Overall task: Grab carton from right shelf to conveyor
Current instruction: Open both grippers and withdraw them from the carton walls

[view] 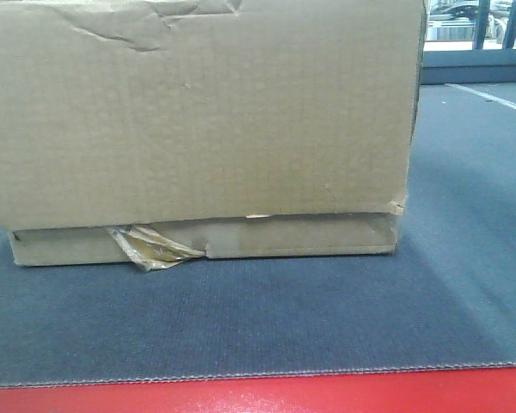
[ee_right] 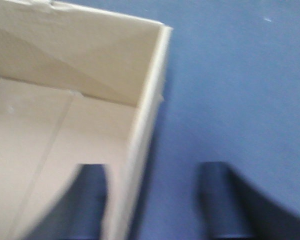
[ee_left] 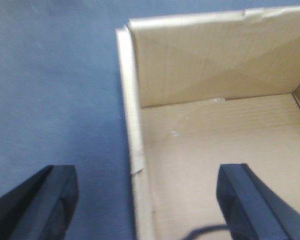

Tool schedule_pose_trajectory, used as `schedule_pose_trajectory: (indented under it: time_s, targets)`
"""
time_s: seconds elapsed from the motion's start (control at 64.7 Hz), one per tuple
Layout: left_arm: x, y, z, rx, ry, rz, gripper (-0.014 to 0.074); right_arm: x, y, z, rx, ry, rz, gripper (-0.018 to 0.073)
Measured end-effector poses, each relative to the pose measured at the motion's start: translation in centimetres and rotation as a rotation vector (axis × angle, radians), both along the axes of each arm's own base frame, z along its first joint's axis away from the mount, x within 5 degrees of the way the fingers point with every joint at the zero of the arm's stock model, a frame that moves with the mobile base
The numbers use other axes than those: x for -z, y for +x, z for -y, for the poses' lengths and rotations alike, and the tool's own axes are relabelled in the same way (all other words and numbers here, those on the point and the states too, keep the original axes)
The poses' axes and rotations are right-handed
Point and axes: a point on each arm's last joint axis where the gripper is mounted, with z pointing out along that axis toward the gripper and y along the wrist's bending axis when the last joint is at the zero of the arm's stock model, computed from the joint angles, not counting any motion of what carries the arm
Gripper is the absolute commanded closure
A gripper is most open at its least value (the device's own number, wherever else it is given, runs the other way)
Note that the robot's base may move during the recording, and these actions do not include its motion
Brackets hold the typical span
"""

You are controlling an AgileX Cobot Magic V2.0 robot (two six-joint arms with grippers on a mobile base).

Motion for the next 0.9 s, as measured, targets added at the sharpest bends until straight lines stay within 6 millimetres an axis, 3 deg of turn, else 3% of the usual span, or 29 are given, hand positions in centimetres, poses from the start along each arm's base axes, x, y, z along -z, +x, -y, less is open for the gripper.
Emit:
schedule_pose_trajectory:
  time_s: [0.108, 0.216, 0.324, 0.479, 0.773, 0.896]
  targets:
    - [0.0, -2.8, -1.7, -0.022, 0.004, 0.025, 0.0407, -0.5, -1.1, 1.5, 0.033, -0.025, -0.023, 0.0623]
    - [1.5, -5.4, -3.8, -0.07, 0.009, 0.037, 0.0633, 0.2, -1.8, 3.5, 0.084, -0.04, -0.053, 0.0627]
    - [3.3, -8.1, -5.6, -0.119, 0.013, 0.066, 0.0591, 1.8, -2.6, 5.8, 0.143, -0.06, -0.092, 0.0627]
    - [6.1, -11.9, -7.1, -0.167, -0.004, 0.125, 0.0602, 4.5, -4.6, 8.4, 0.201, -0.076, -0.121, 0.0627]
    - [11.7, -15.9, -7.0, -0.168, -0.07, 0.113, 0.0606, 10.3, -10.4, 9.9, 0.173, -0.047, -0.035, 0.0627]
    - [12.5, -17.4, -7.0, -0.161, -0.077, 0.161, 0.0606, 12.0, -13.4, 10.5, 0.159, -0.02, 0.041, 0.0627]
